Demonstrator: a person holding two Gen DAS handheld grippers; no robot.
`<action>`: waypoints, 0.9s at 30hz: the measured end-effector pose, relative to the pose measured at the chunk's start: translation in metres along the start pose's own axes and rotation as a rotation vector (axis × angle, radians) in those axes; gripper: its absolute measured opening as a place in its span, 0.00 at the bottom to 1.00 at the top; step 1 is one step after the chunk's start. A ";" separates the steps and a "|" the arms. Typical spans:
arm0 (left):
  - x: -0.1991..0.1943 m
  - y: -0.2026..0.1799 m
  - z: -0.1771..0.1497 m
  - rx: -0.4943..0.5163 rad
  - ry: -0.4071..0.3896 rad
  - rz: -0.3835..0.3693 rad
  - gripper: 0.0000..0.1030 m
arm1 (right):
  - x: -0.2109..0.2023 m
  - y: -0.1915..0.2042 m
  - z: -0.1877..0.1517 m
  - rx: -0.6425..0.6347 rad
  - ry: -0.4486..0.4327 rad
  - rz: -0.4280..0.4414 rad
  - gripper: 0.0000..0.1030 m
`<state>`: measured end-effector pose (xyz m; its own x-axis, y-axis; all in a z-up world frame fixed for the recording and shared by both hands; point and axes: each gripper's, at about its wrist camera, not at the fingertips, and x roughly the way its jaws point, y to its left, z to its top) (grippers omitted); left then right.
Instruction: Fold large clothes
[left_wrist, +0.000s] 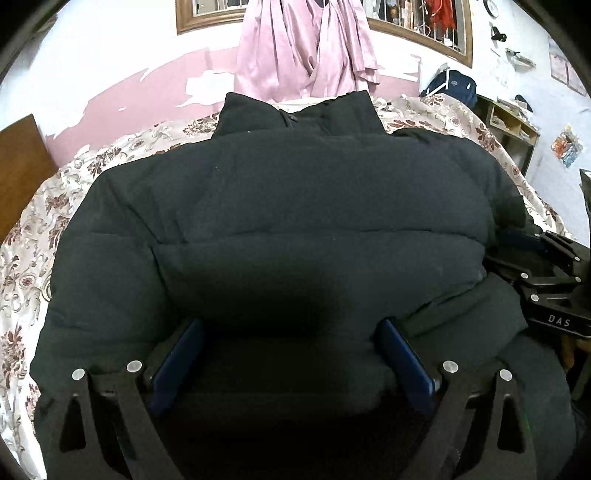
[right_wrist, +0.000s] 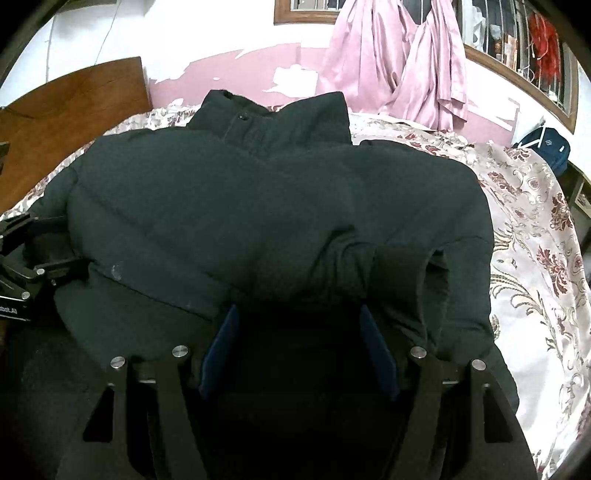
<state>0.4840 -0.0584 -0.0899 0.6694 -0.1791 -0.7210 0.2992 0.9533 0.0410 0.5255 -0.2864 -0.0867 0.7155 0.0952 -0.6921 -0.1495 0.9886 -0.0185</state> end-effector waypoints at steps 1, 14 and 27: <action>0.000 0.001 -0.001 -0.001 -0.008 -0.005 0.94 | 0.000 0.000 -0.001 0.001 -0.002 0.000 0.61; -0.024 0.039 0.044 0.043 0.098 -0.202 0.99 | -0.013 -0.013 0.018 0.017 0.116 0.138 0.79; 0.042 0.116 0.202 -0.255 0.009 -0.103 0.99 | 0.021 -0.047 0.164 0.166 0.161 0.157 0.82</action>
<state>0.6846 -0.0046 0.0242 0.6382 -0.2774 -0.7182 0.1837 0.9608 -0.2078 0.6594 -0.3121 0.0181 0.5727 0.2426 -0.7831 -0.1266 0.9699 0.2079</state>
